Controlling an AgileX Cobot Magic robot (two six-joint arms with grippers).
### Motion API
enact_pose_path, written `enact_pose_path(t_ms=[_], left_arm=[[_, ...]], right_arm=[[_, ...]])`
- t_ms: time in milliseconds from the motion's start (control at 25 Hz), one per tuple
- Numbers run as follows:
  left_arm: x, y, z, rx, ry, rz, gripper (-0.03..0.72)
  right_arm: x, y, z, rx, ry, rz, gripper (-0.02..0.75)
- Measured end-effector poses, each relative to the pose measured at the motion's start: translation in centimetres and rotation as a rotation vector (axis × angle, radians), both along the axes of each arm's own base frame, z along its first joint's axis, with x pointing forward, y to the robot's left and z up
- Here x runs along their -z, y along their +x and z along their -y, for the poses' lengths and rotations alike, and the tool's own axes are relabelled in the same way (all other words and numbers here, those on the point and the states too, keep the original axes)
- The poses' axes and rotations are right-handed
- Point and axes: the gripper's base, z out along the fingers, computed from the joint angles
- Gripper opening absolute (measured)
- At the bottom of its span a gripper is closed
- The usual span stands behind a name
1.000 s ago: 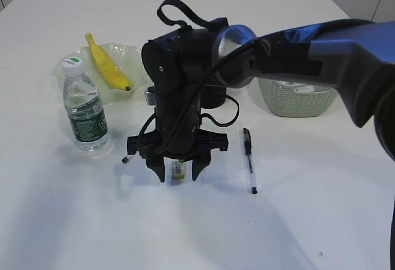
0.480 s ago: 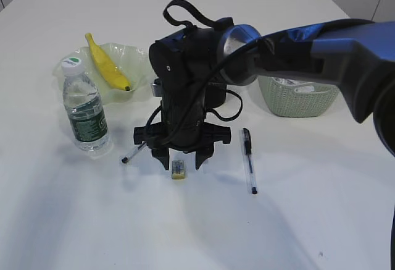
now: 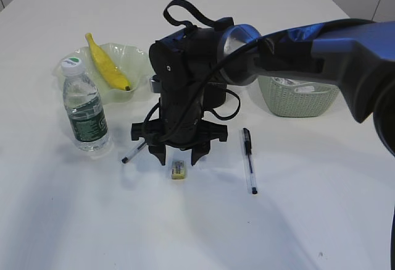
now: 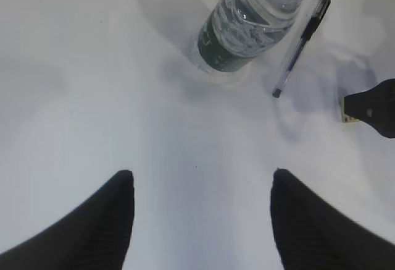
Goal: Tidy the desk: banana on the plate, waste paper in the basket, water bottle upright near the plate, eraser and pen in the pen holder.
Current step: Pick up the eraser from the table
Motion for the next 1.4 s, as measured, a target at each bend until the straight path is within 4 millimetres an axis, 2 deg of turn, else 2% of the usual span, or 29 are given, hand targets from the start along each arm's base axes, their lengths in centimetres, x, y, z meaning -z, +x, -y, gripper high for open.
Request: enact_pose_path(t_ms=[160, 600, 680, 840, 920, 1400], left_arm=[[0.0, 0.0, 0.0, -0.002, 0.001, 0.004, 0.489], [0.0, 0.0, 0.0, -0.002, 0.001, 0.005, 0.489], [0.0, 0.0, 0.0, -0.002, 0.001, 0.005, 0.489], [0.0, 0.1, 0.0, -0.003, 0.001, 0.007, 0.489], [0.0, 0.1, 0.0, -0.003, 0.001, 0.007, 0.489], [0.0, 0.1, 0.0, -0.005, 0.002, 0.012, 0.489]], right_arm=[[0.0, 0.0, 0.0, 0.001, 0.0, 0.003, 0.428], [1.8, 0.6, -0.7, 0.013, -0.01, -0.048, 0.426], [1.8, 0.7, -0.8, 0.015, -0.008, -0.047, 0.4], [1.9, 0.7, -0.7, 0.013, -0.02, -0.052, 0.27], [1.9, 0.7, -0.7, 0.011, -0.028, -0.05, 0.23], [1.9, 0.7, -0.6, 0.009, -0.041, -0.055, 0.18]])
